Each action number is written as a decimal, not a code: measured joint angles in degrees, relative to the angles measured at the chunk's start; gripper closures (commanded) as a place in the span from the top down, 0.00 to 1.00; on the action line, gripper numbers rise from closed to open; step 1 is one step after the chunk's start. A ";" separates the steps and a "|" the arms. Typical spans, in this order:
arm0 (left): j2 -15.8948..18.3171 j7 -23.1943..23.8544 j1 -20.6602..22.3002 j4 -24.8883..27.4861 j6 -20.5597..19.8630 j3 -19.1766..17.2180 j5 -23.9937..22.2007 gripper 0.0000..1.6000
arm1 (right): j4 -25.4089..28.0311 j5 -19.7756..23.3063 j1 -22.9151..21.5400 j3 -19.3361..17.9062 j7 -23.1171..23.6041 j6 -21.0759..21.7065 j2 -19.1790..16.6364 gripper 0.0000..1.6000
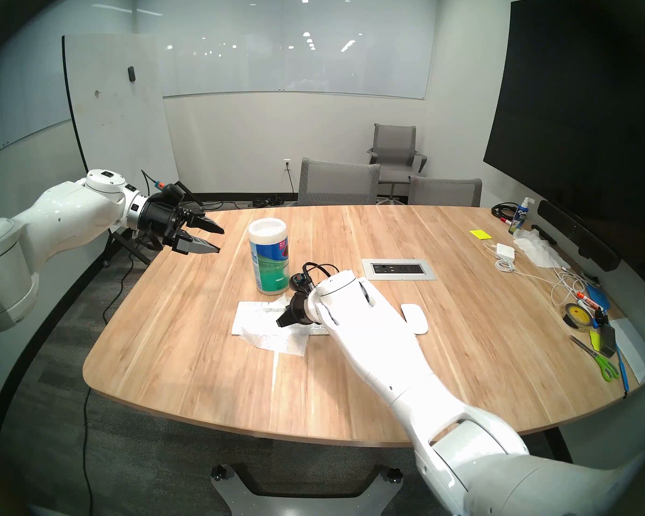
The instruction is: Wipe the keyboards and mice with a disinfecting wipe, then set the wipe down
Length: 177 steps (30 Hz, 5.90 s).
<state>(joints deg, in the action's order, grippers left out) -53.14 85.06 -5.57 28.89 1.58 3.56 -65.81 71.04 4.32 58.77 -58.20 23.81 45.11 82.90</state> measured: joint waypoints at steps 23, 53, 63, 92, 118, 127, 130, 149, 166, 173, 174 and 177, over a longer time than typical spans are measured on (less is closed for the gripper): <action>-0.06 0.00 0.34 -0.07 0.24 1.12 -0.96 1.00 | 0.00 0.59 0.14 -0.59 0.12 -0.80 0.26 0.95; -0.14 0.00 0.69 -0.20 0.50 2.46 -2.06 1.00 | -1.46 -1.48 -0.24 -0.46 -2.86 -1.84 1.14 1.00; -0.16 0.00 0.80 -0.22 0.58 2.75 -2.37 1.00 | -2.71 -2.83 -0.60 -0.46 -4.65 -1.23 2.13 1.00; -0.23 0.00 1.04 -0.27 0.77 3.63 -3.10 1.00 | -4.82 -3.51 -1.87 -0.53 -4.15 2.18 3.36 0.62; -0.29 0.00 1.32 -0.36 0.96 4.70 -3.98 1.00 | -4.63 -3.57 -1.63 -0.55 -4.16 1.90 3.34 1.00; -0.32 0.00 1.43 -0.40 1.04 5.12 -4.33 1.00 | -4.96 -3.58 -1.63 -0.56 -4.52 1.91 3.35 1.00; -0.33 0.00 1.46 -0.41 1.06 5.22 -4.42 1.00 | -5.00 -3.58 -1.65 -0.56 -4.54 1.94 3.35 0.96; -0.37 0.00 1.67 -0.46 1.21 5.92 -5.04 1.00 | -5.26 -3.52 -1.76 -0.70 -4.15 2.45 3.35 0.48; -0.42 0.00 1.84 -0.50 1.34 6.54 -5.55 1.00 | -5.31 -3.54 -1.68 -1.09 -3.95 1.95 3.34 0.00; -0.44 0.00 1.89 -0.52 1.38 6.78 -5.75 1.00 | -5.30 -3.66 -1.60 -1.19 -3.98 1.58 3.25 0.00; -0.44 0.00 1.90 -0.52 1.38 6.79 -5.77 1.00 | -5.30 -3.68 -1.60 -1.23 -4.01 1.52 3.22 0.00; -0.44 0.00 1.91 -0.52 1.40 6.85 -5.83 1.00 | -5.42 -3.86 -1.67 -1.51 -4.17 1.26 3.01 0.00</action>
<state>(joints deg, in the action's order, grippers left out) -53.59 85.06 -3.66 28.37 2.97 10.41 -71.64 65.62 0.46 57.10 -59.71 19.64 46.37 85.91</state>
